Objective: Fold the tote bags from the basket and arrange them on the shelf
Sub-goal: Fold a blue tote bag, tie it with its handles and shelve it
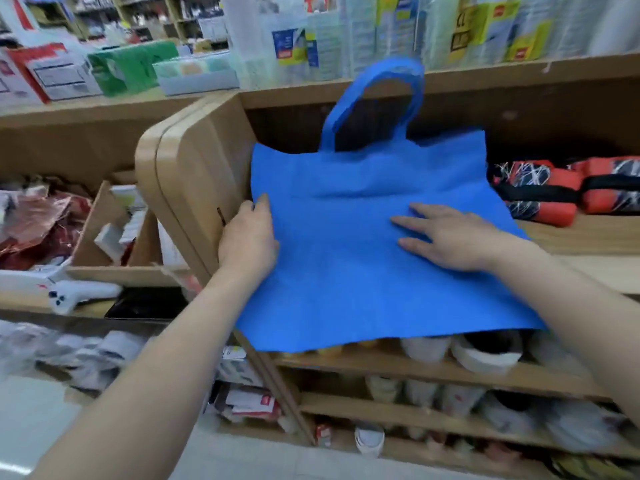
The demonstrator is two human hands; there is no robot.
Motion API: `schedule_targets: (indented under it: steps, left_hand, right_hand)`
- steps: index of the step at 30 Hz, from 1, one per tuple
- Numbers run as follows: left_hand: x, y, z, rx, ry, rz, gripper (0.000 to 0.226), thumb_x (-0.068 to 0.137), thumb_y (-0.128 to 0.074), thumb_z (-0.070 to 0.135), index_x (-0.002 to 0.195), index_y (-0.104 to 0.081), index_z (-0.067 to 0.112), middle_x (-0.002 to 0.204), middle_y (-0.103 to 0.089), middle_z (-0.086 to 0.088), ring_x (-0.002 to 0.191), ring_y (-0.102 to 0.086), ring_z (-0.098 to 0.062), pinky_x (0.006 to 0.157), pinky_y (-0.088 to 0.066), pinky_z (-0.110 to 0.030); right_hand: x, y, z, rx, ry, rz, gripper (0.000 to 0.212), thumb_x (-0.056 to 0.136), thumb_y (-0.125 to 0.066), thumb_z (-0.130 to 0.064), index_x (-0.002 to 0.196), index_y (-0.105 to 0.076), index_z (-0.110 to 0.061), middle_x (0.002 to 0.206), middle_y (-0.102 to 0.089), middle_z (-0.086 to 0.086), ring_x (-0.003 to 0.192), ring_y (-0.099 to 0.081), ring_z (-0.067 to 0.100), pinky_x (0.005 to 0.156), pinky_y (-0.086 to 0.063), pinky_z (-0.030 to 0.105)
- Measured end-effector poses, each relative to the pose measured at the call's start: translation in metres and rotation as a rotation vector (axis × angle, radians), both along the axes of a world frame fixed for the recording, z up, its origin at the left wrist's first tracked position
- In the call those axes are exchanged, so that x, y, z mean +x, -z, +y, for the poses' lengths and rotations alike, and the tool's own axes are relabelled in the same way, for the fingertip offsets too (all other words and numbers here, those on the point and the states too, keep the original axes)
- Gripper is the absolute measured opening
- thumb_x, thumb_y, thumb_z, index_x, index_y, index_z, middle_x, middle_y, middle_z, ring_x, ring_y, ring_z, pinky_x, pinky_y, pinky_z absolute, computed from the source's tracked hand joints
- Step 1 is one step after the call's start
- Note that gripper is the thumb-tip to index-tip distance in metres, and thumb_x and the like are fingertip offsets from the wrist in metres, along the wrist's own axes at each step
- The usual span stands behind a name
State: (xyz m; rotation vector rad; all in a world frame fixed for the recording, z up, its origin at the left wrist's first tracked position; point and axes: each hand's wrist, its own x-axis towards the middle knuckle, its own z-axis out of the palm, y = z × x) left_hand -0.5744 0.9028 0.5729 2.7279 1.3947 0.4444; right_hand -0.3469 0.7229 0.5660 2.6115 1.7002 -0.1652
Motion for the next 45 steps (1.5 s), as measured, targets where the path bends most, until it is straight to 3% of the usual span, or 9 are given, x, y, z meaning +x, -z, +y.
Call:
schedule_targets:
  steps: [4,6,17,22,26,30,35,40,45]
  left_hand:
    - [-0.011,0.009,-0.002,0.210,0.341,-0.043,0.064,0.086,-0.068,0.011,0.145,-0.043,0.016,0.151,-0.031,-0.016,0.139,-0.029,-0.035,0.110,-0.032,-0.045]
    - [-0.028,0.002,-0.012,-0.164,0.583,-0.089,0.062,0.082,-0.070,0.048,0.138,-0.051,0.031,0.151,-0.037,0.005,0.141,-0.032,-0.014,0.115,-0.029,-0.033]
    - [-0.049,0.016,-0.023,-0.114,0.710,0.530,0.111,0.065,-0.044,0.086,0.138,0.033,0.053,0.152,0.035,0.024,0.141,0.030,-0.001,0.118,0.009,-0.036]
    - [-0.047,0.002,-0.018,-0.363,0.673,0.230,0.073,0.089,-0.060,0.028,0.144,-0.018,0.053,0.156,-0.007,0.028,0.144,0.000,0.009,0.123,-0.005,-0.034]
    - [-0.058,-0.015,-0.008,-0.350,0.604,0.185,0.054,0.093,-0.058,0.004,0.128,-0.054,0.045,0.137,-0.045,0.031,0.133,-0.036,0.008,0.110,-0.025,-0.013]
    - [-0.064,-0.018,-0.004,-0.415,0.414,-0.161,0.014,0.093,-0.062,0.020,0.087,-0.070,0.031,0.082,-0.071,0.010,0.087,-0.065,-0.015,0.077,-0.047,-0.030]
    - [-0.049,0.007,-0.016,0.003,0.088,-0.294,0.042,0.084,-0.073,0.035,0.122,-0.059,0.028,0.111,-0.067,-0.001,0.102,-0.064,-0.028,0.077,-0.052,-0.038]
    - [-0.041,0.018,-0.009,0.369,0.459,0.000,0.048,0.080,-0.075,0.011,0.126,-0.065,0.020,0.126,-0.058,-0.014,0.113,-0.053,-0.038,0.085,-0.050,-0.053]
    - [-0.049,0.019,0.004,-0.125,0.612,0.231,0.079,0.083,-0.026,0.074,0.152,-0.021,0.035,0.155,-0.012,0.018,0.147,-0.011,-0.006,0.118,-0.010,-0.025]
  right_hand:
    - [0.004,0.015,0.007,0.043,0.040,0.007,0.057,0.096,-0.021,-0.064,0.151,-0.015,-0.050,0.164,-0.013,-0.005,0.149,-0.013,0.018,0.116,-0.018,0.044]
    - [0.005,0.016,0.007,0.056,0.056,0.001,0.056,0.095,-0.022,-0.066,0.149,-0.017,-0.052,0.163,-0.014,-0.006,0.148,-0.013,0.019,0.113,-0.019,0.046]
    - [0.003,-0.027,-0.078,0.130,-0.130,0.380,0.074,0.062,-0.057,-0.087,0.130,-0.044,-0.060,0.141,-0.033,-0.033,0.129,-0.025,-0.017,0.100,-0.015,-0.002]
    - [0.019,-0.002,-0.121,-0.127,-0.166,0.182,0.104,0.055,-0.069,-0.081,0.134,-0.001,-0.076,0.146,0.012,-0.049,0.133,0.018,-0.024,0.112,-0.012,0.029]
    - [0.024,0.007,-0.131,0.347,0.004,0.486,0.033,0.079,-0.068,-0.058,0.111,-0.060,-0.063,0.125,-0.056,-0.039,0.122,-0.048,-0.013,0.106,-0.034,0.013]
    - [0.027,0.010,-0.129,0.681,0.221,0.646,0.049,0.069,-0.066,-0.075,0.084,-0.076,-0.030,0.076,-0.068,-0.009,0.062,-0.054,-0.004,0.058,-0.042,0.011]
    - [0.018,0.017,-0.109,0.865,0.395,0.504,0.020,0.080,-0.079,-0.020,0.087,-0.060,-0.020,0.086,-0.067,0.002,0.071,-0.057,0.007,0.058,-0.039,0.009]
    - [0.016,0.014,-0.101,0.671,0.237,0.243,0.038,0.084,-0.073,-0.012,0.114,-0.061,-0.032,0.109,-0.053,0.003,0.091,-0.050,0.007,0.080,-0.034,0.021]
    - [0.021,0.013,-0.110,0.310,0.078,0.135,0.039,0.090,-0.044,-0.062,0.127,-0.049,-0.054,0.148,-0.037,-0.021,0.110,-0.038,0.014,0.098,-0.031,0.030]
